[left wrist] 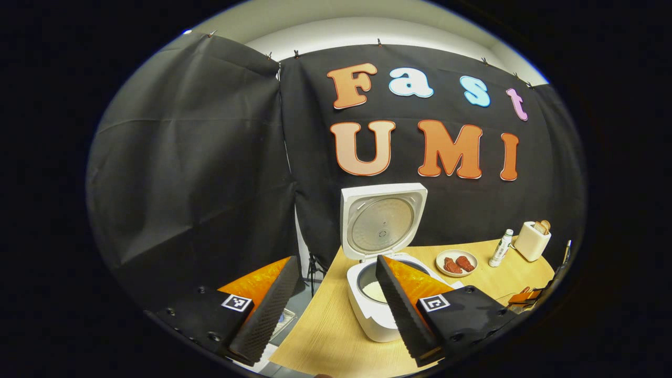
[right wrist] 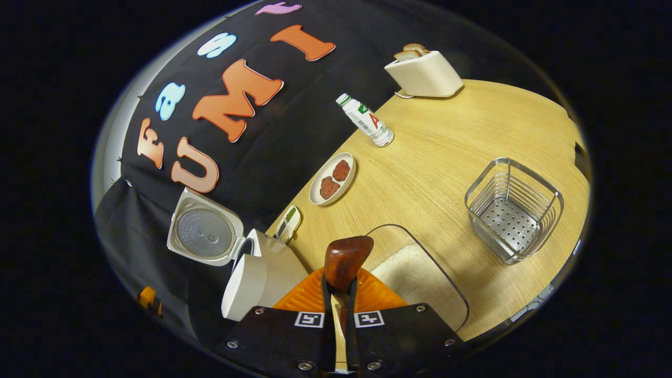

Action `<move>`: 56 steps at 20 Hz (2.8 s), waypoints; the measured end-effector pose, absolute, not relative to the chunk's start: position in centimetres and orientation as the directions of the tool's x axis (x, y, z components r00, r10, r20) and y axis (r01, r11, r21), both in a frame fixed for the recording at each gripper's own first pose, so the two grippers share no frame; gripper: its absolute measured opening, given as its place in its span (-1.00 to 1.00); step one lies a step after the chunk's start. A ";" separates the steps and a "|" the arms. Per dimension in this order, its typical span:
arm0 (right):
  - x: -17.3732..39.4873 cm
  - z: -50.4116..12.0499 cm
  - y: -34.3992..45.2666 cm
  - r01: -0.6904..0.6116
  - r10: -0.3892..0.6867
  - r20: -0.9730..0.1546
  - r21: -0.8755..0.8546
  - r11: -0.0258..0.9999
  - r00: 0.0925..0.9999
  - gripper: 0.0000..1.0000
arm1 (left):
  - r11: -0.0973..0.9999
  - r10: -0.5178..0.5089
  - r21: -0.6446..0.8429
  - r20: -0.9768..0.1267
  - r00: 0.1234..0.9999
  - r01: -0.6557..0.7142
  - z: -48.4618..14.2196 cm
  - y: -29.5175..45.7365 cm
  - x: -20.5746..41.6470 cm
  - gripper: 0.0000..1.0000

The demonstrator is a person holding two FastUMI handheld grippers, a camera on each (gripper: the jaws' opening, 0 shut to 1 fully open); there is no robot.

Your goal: Close the left gripper, press the button to open the rice cooker; take a wooden spoon from the chopstick holder with the right hand, scoop a spoonful of rice and pour it into the rice cooker, then put the wooden spoon back into the chopstick holder.

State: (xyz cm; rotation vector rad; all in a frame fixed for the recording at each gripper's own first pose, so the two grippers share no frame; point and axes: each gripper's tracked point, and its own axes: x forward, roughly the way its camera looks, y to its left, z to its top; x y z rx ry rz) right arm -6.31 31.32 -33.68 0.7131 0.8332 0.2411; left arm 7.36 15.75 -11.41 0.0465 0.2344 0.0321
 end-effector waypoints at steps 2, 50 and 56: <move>-5.5 -32.6 30.7 0.082 0.451 -0.580 0.669 0.738 0.678 -0.87 | 0.999 0.033 0.040 -0.223 0.974 -0.025 -11.1 15.5 7.6 1.00; 7.4 -14.6 56.6 -0.243 0.647 -0.296 0.755 0.609 0.703 -0.87 | 0.996 -0.086 0.016 -0.238 0.967 0.092 -12.8 15.3 9.8 1.00; 6.8 -13.4 57.8 -0.333 0.635 -0.282 0.662 0.671 0.719 -0.87 | 0.995 -0.096 0.001 -0.227 0.969 0.099 -12.3 15.2 9.5 1.00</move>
